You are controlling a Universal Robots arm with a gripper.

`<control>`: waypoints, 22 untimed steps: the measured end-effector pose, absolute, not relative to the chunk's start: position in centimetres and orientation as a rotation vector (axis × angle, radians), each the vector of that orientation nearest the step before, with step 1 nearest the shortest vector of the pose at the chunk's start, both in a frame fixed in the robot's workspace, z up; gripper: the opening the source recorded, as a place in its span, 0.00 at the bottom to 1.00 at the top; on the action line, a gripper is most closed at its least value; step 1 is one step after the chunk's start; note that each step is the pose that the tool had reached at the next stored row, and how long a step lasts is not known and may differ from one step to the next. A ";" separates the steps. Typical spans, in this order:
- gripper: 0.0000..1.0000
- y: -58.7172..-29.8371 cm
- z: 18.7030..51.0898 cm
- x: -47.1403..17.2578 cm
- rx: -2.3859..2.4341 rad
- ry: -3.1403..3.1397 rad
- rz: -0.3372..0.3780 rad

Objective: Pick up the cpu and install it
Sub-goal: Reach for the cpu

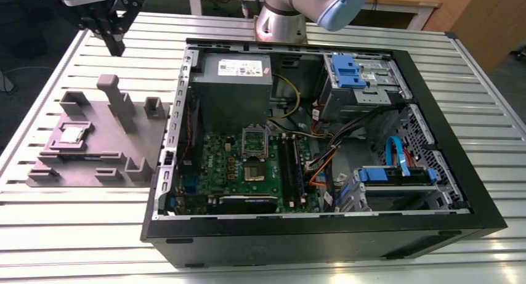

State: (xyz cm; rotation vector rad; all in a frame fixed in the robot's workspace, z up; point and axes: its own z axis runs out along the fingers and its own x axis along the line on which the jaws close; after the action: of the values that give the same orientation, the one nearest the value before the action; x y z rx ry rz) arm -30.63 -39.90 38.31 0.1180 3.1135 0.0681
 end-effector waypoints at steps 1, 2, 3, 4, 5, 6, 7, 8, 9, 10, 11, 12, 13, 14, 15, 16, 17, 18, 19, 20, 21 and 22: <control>0.10 -39.9 38.3 -30.8 0.118 3.113 0.068; 0.10 -39.9 38.3 -30.9 0.118 3.113 0.068; 0.10 -39.9 38.3 -31.0 0.118 3.113 0.068; 0.10 -39.9 38.3 -31.1 0.118 3.113 0.068; 0.10 -39.9 38.3 -31.2 0.118 3.113 0.068; 0.10 -39.9 38.3 -31.3 0.118 3.113 0.068; 0.10 -39.9 38.3 -31.4 0.118 3.113 0.068; 0.10 -39.9 38.3 -31.5 0.118 3.113 0.068; 0.10 -39.9 38.3 -31.5 0.118 3.113 0.068; 0.10 -39.9 38.3 -31.6 0.118 3.113 0.068; 0.10 -39.9 38.3 -31.7 0.118 3.113 0.068; 0.10 -39.9 38.3 -31.7 0.118 3.113 0.068; 0.10 -39.9 38.3 -31.8 0.118 3.113 0.068; 0.10 -39.9 38.3 -31.8 0.118 3.113 0.068; 0.10 -39.9 38.3 -31.9 0.118 3.113 0.068; 0.10 -39.9 38.3 -32.0 0.118 3.113 0.068; 0.10 -39.9 38.3 -32.0 0.118 3.113 0.068; 0.10 -39.9 38.3 -32.1 0.118 3.113 0.068; 0.10 -39.9 38.3 -32.1 0.118 3.113 0.068; 0.10 -39.9 38.3 -32.2 0.118 3.113 0.068; 0.10 -39.9 38.3 -32.2 0.118 3.113 0.068; 0.10 -39.9 38.3 -32.3 0.118 3.114 0.068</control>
State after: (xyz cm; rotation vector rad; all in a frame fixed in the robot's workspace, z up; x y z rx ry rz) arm -32.29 -39.89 38.26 0.1181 3.1135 0.0681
